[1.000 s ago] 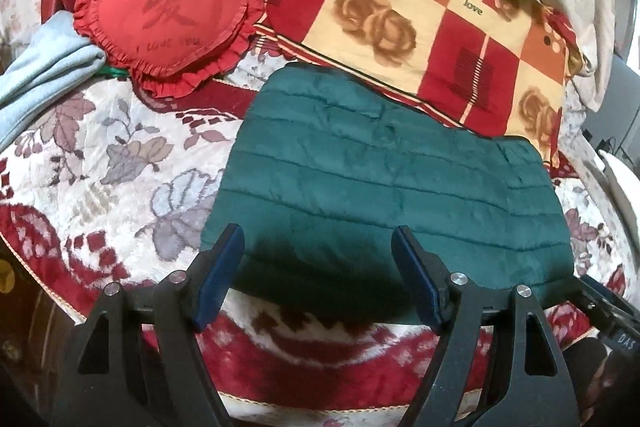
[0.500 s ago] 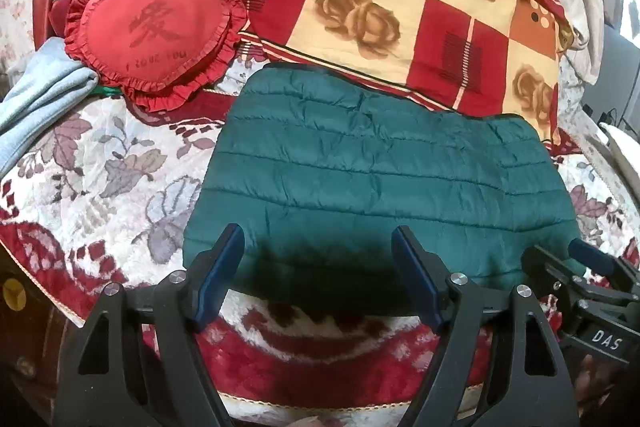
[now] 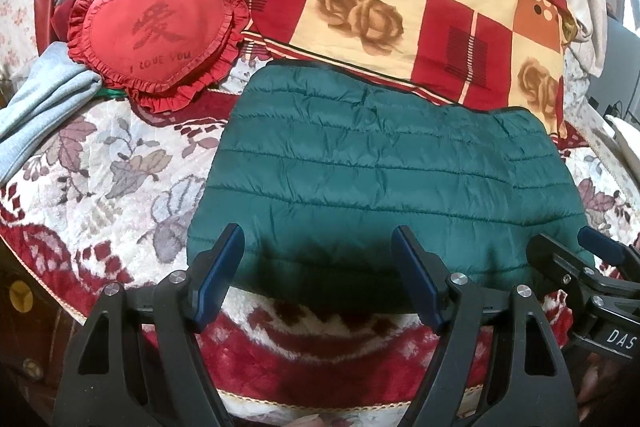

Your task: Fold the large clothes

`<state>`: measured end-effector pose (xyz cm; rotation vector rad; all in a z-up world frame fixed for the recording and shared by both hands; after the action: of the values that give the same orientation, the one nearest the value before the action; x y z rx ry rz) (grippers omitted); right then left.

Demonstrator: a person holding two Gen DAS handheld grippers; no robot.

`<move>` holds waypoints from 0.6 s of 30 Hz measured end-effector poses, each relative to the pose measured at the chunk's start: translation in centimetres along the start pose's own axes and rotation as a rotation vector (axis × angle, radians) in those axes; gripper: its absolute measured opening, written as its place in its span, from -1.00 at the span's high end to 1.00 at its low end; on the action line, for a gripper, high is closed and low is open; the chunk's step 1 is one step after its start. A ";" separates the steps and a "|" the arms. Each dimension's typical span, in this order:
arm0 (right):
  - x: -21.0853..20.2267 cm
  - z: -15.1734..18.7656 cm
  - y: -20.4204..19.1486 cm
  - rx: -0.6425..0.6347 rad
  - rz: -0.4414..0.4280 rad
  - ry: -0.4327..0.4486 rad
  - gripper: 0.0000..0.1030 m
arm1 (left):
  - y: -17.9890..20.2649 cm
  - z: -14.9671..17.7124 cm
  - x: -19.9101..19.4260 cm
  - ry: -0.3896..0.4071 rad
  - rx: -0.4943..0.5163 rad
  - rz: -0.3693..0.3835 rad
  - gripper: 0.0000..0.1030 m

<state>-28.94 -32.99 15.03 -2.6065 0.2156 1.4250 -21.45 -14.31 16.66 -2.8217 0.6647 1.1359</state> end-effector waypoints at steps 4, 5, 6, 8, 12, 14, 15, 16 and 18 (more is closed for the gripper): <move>-0.2 0.1 0.0 -0.002 0.005 0.007 -0.99 | 0.0 0.1 0.0 0.002 0.007 -0.001 -0.49; -0.2 0.1 0.0 -0.001 0.004 0.006 -0.99 | 0.1 0.2 0.0 0.003 0.008 0.000 -0.49; -0.2 0.1 0.0 0.001 0.003 0.006 -0.99 | 0.1 0.2 0.0 0.004 0.009 0.000 -0.49; -0.2 0.1 0.0 0.005 0.002 0.004 -0.99 | 0.1 0.3 0.0 0.000 0.013 -0.001 -0.49; -0.2 0.1 0.2 0.012 -0.001 0.001 -0.99 | 0.2 0.3 0.1 -0.006 0.018 -0.002 -0.49; -0.2 0.1 0.3 0.013 -0.002 0.001 -0.99 | 0.2 0.3 0.1 -0.009 0.017 0.000 -0.49; -0.2 0.1 0.3 0.013 -0.002 0.002 -0.99 | 0.2 0.3 0.1 -0.009 0.017 0.000 -0.49; -0.2 0.1 0.3 0.012 -0.003 0.001 -0.99 | 0.2 0.3 0.2 -0.009 0.017 -0.001 -0.49; -0.1 0.1 0.3 0.015 -0.006 -0.003 -0.99 | 0.2 0.3 0.2 -0.011 0.019 -0.001 -0.49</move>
<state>-29.19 -33.29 15.06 -2.5911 0.2166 1.4195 -21.62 -14.48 16.34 -2.7982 0.6691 1.1380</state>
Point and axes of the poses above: each gripper's, at about its wrist camera, not at the fingertips, and x roughly the way its jaws point, y to its right, z to its underside, the point moved 2 cm from there along x, roughly the way its jaws point, and after that the axes turned 7 degrees about z, right-handed, at the moved point
